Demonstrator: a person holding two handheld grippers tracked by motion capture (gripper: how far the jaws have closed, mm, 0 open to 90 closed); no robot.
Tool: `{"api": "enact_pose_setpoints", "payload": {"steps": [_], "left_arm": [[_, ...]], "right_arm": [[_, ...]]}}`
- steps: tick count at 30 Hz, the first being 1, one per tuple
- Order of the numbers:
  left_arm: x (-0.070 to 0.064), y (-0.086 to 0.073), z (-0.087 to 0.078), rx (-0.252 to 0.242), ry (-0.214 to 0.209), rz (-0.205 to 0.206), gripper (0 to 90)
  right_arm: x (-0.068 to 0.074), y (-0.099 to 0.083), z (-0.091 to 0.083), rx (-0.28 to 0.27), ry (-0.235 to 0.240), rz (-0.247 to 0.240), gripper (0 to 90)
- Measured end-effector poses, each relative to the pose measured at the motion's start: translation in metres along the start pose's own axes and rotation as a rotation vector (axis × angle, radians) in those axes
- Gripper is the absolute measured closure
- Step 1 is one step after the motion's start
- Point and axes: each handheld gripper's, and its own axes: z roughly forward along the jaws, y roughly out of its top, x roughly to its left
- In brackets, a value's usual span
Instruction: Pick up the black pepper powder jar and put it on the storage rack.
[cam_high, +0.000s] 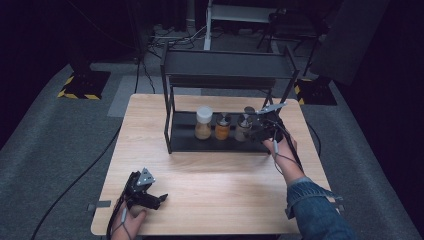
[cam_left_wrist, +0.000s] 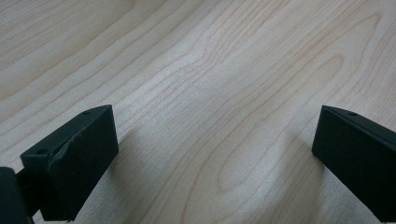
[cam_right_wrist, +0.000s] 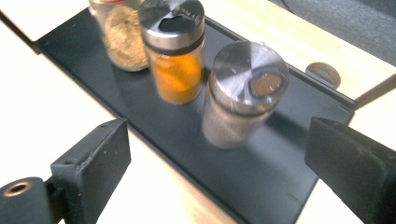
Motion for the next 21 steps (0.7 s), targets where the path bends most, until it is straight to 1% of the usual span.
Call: {"api": "enact_pose_setpoints", "payload": {"steps": [6, 10, 13, 21], "left_arm": [[0.0, 0.0, 0.0, 0.0, 0.001, 0.001, 0.0], [0.0, 0.0, 0.0, -0.001, 0.001, 0.0, 0.0], [0.0, 0.0, 0.0, 0.0, 0.0, 0.0, 0.0], [0.0, 0.0, 0.0, -0.001, 0.001, 0.0, 0.0]], "right_arm": [[0.001, -0.017, -0.027, -0.019, 0.002, -0.02, 4.6], [0.003, -0.027, -0.04, -0.028, 0.002, -0.03, 3.5], [0.003, -0.035, -0.045, -0.03, 0.011, -0.028, 1.7], [0.01, -0.054, -0.057, -0.039, 0.012, -0.034, 1.0]]}}
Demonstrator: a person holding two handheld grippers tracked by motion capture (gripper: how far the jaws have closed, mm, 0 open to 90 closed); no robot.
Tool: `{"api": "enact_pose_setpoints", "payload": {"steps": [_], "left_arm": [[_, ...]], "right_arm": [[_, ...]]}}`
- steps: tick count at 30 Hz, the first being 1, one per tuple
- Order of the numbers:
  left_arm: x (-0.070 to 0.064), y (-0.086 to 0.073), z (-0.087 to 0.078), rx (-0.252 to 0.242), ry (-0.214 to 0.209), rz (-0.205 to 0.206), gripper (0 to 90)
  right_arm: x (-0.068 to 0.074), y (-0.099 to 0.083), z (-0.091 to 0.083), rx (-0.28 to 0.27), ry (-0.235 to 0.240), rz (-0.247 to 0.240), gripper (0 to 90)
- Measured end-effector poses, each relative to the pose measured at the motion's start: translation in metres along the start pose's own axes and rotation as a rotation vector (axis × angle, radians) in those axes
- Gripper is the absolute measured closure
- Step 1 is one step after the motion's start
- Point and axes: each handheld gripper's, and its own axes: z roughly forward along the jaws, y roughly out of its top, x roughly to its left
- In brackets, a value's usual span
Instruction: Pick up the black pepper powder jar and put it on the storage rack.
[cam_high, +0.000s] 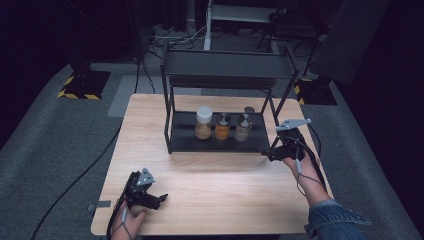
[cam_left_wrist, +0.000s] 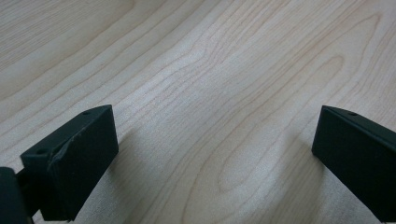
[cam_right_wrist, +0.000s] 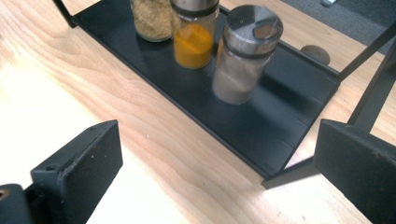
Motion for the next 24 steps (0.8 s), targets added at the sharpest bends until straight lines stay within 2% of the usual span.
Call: {"api": "enact_pose_setpoints", "payload": {"steps": [7, 13, 19, 24], "left_arm": [[0.0, 0.0, 0.0, 0.0, 0.0, 0.0, 0.0], [0.0, 0.0, 0.0, 0.0, 0.0, 0.0, 0.0], [0.0, 0.0, 0.0, -0.001, 0.0, -0.001, 0.0], [0.0, 0.0, 0.0, -0.001, 0.0, -0.001, 0.0]], "right_arm": [[0.004, -0.019, -0.002, 0.003, 0.009, -0.018, 0.6], [0.003, -0.039, 0.003, 0.02, 0.027, -0.001, 0.5], [0.005, -0.061, 0.012, 0.035, 0.021, -0.001, 0.5], [0.002, -0.081, 0.019, 0.037, 0.031, 0.026, 0.3]]}}
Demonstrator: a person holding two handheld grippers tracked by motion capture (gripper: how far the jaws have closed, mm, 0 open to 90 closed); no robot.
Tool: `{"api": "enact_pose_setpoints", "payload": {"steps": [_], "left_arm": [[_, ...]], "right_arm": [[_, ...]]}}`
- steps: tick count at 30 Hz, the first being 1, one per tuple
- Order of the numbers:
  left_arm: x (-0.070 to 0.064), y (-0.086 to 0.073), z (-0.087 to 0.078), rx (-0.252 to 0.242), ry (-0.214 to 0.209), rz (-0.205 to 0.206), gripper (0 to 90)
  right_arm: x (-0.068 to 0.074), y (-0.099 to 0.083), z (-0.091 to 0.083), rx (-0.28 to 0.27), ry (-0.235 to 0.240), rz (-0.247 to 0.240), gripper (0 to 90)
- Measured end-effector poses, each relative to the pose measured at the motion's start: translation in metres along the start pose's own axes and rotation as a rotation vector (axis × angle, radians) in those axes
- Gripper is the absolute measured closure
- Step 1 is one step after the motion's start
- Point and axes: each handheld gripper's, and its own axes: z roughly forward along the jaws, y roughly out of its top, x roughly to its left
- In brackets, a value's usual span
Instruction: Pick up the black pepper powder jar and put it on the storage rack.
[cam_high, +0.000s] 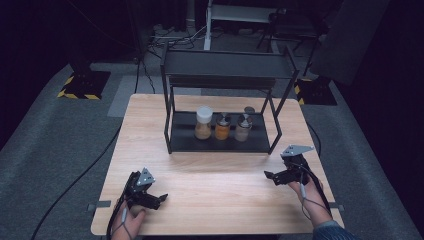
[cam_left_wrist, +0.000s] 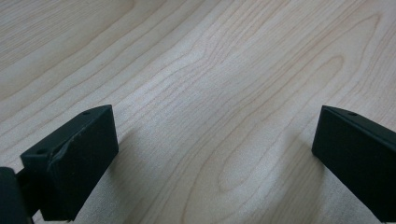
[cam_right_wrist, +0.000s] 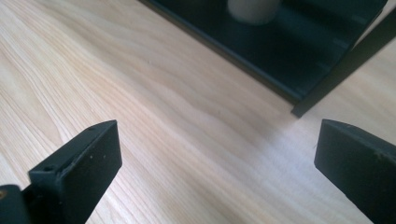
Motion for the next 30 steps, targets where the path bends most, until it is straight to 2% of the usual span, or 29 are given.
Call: {"api": "enact_pose_setpoints", "payload": {"steps": [8, 14, 25, 28, 30], "left_arm": [[0.0, 0.0, 0.0, 0.0, 0.0, 0.0, 0.0], [0.0, 0.0, 0.0, 0.0, 0.0, 0.0, 0.0], [0.0, 0.0, 0.0, 0.0, 0.0, 0.0, 0.0], [0.0, 0.0, 0.0, 0.0, 0.0, 0.0, 0.0], [0.0, 0.0, 0.0, 0.0, 0.0, 0.0, 0.0]], "right_arm": [[-0.005, -0.03, 0.012, -0.001, 0.005, 0.036, 0.2], [-0.004, -0.049, 0.02, -0.009, -0.009, 0.043, 0.2], [-0.002, -0.067, 0.028, 0.008, -0.02, 0.048, 0.2], [0.0, -0.072, 0.028, 0.003, -0.037, 0.051, 0.0], [-0.001, -0.075, 0.028, 0.004, -0.029, 0.06, 0.0]]}}
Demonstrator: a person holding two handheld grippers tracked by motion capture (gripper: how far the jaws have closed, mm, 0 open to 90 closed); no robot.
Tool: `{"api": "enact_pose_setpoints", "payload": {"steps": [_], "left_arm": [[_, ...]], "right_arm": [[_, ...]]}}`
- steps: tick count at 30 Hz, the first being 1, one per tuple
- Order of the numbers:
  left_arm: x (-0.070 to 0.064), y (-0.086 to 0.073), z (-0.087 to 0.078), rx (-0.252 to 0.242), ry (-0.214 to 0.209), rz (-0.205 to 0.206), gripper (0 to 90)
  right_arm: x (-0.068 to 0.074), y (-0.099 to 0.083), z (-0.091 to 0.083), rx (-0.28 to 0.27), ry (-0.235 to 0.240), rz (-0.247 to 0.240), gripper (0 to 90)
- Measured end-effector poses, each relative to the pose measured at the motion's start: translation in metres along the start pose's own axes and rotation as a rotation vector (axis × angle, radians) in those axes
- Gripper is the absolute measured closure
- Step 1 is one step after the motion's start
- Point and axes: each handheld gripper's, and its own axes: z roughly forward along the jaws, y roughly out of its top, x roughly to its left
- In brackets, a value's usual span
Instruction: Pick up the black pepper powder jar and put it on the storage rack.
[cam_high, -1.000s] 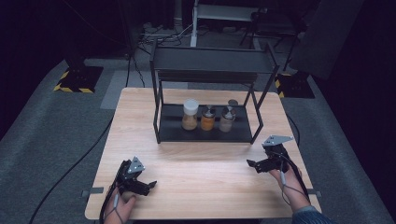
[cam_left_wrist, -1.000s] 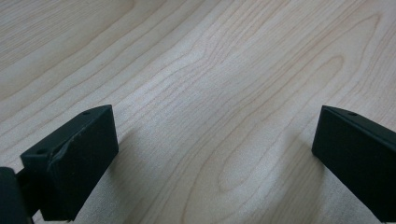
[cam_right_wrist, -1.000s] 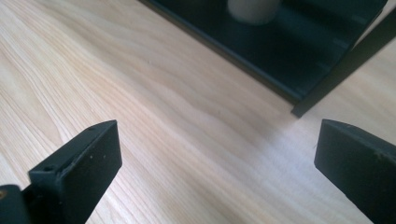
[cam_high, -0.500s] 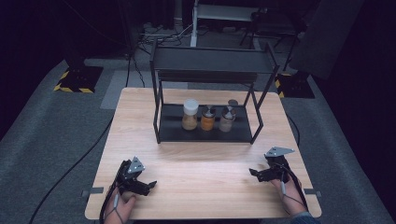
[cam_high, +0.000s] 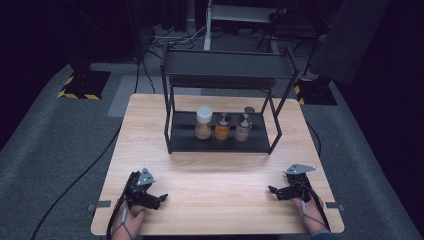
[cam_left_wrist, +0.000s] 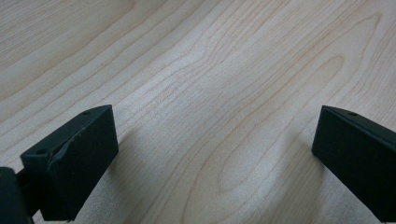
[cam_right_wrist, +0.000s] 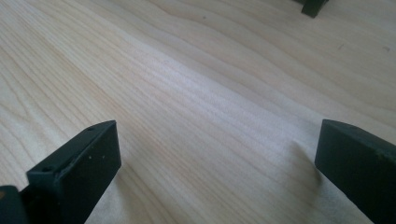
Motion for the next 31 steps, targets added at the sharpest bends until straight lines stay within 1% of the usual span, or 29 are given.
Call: {"api": "enact_pose_setpoints", "payload": {"steps": [2, 6, 12, 31], "left_arm": [[0.0, 0.0, 0.0, 0.0, 0.0, 0.0, 0.0], [0.0, 0.0, 0.0, 0.0, 0.0, 0.0, 0.0], [0.0, 0.0, 0.0, 0.0, 0.0, 0.0, 0.0], [0.0, 0.0, 0.0, -0.001, 0.001, 0.001, 0.0]], "right_arm": [[0.002, -0.005, 0.0, -0.017, -0.008, -0.007, 0.0], [0.002, -0.015, 0.0, -0.052, -0.008, -0.007, 0.0], [0.001, -0.018, -0.003, -0.053, 0.0, -0.014, 0.0], [0.001, -0.018, -0.003, -0.052, 0.0, -0.015, 0.0]]}}
